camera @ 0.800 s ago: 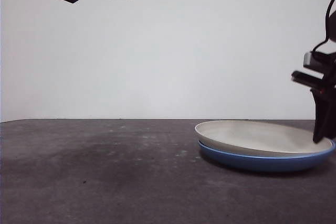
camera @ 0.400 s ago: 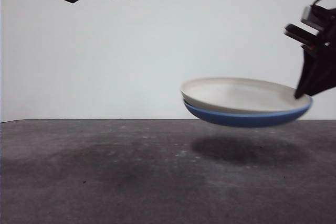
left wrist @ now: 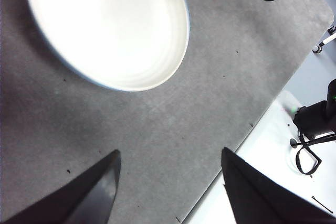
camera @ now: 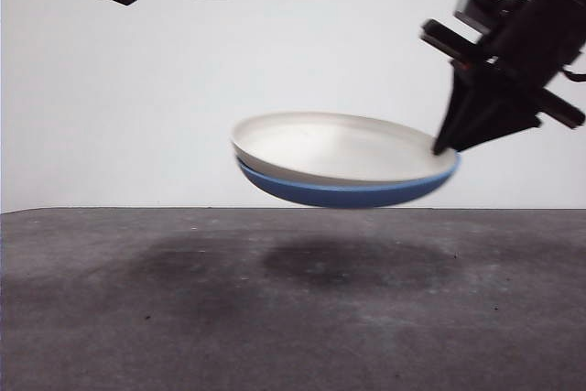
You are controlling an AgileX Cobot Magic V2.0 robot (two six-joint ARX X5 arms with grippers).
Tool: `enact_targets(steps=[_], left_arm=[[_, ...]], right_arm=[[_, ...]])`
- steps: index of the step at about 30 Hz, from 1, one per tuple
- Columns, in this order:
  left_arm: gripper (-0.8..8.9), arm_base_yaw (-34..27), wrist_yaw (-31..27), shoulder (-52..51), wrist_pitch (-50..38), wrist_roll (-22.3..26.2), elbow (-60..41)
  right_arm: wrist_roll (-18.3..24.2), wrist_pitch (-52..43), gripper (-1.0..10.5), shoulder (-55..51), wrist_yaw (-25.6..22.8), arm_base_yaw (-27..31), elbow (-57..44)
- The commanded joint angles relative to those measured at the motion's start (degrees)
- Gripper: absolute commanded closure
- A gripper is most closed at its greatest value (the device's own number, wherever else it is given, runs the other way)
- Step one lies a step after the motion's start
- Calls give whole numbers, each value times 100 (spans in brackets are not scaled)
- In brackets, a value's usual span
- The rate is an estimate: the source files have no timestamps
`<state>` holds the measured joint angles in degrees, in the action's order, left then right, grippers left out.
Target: Pick up the white plate, put it on the blue plate, put it on desk
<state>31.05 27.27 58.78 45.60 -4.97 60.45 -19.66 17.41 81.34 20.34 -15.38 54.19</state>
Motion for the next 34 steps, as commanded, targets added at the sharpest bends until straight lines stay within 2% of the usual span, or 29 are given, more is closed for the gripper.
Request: enact_targets(steps=[1, 11, 19, 27, 29, 31, 34], left_arm=[[503, 48, 26, 28, -48, 107, 55], [503, 48, 26, 28, -35, 107, 55], [503, 48, 26, 28, -17, 105, 55], [503, 48, 26, 28, -15, 105, 55], [503, 48, 26, 28, -15, 103, 55], [503, 48, 24, 28, -13, 103, 55], [503, 48, 24, 28, -15, 103, 55]], right_arm=[[-376, -236, 939, 188, 11, -188, 68], [-844, -911, 939, 1027, -140, -601, 90], [-890, -997, 939, 1727, -225, -704, 302], [-883, -973, 938, 1832, -275, -723, 313], [-883, -909, 909, 1832, -280, -723, 313], [-883, -835, 797, 1832, -278, -734, 313], [-883, -785, 700, 1832, -280, -739, 313]])
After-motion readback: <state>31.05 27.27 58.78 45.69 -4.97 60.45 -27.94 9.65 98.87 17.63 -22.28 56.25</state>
